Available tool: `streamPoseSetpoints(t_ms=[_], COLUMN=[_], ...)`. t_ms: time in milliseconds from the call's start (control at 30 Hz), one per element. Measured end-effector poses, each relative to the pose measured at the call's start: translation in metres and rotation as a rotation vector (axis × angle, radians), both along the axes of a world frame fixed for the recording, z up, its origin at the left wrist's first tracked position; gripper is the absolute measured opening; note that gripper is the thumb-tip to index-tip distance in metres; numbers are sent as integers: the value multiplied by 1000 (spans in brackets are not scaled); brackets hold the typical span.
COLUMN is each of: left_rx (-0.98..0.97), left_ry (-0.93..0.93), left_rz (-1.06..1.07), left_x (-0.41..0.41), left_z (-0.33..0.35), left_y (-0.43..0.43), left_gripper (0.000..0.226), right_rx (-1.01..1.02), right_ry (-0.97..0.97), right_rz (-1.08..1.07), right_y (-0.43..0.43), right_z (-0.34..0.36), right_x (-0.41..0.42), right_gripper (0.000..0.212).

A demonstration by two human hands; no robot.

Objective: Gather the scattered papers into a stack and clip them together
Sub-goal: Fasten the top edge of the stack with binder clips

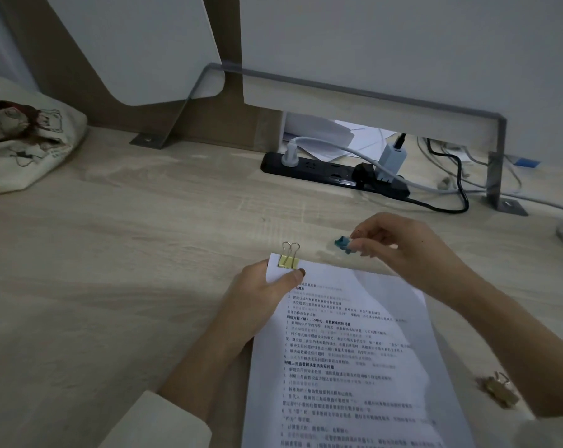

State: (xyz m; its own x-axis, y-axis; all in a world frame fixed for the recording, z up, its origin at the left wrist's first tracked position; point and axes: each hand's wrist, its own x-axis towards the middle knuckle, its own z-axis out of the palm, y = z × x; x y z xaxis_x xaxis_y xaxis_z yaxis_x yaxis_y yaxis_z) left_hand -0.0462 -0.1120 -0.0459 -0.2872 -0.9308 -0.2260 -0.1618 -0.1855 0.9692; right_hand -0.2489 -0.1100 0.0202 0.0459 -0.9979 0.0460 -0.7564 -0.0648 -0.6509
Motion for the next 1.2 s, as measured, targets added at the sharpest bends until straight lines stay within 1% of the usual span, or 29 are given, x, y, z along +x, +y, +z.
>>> streamPoseSetpoints(t_ms=[67, 167, 333, 533, 700, 900, 1200], left_rx=[6, 20, 37, 36, 35, 38, 19], left_ry=[21, 66, 108, 127, 165, 197, 172], left_rz=[-6, -6, -19, -42, -54, -61, -56], left_x=[0, -1, -1, 0, 1, 2, 2], left_z=[1, 2, 1, 1, 3, 3, 3], left_y=[0, 0, 0, -3, -3, -3, -3], left_gripper=[15, 16, 14, 10, 9, 8, 8], right_rx=[20, 48, 77, 131, 214, 344, 395], right_ry=[88, 176, 234, 280, 275, 198, 220], right_rz=[79, 160, 272, 320, 334, 388, 412], right_y=[-2, -3, -9, -18, -24, -31, -36], right_z=[11, 16, 19, 25, 28, 33, 29], right_x=[-2, -1, 2, 2, 1, 1, -5], right_gripper=[3, 7, 13, 8, 10, 10, 11])
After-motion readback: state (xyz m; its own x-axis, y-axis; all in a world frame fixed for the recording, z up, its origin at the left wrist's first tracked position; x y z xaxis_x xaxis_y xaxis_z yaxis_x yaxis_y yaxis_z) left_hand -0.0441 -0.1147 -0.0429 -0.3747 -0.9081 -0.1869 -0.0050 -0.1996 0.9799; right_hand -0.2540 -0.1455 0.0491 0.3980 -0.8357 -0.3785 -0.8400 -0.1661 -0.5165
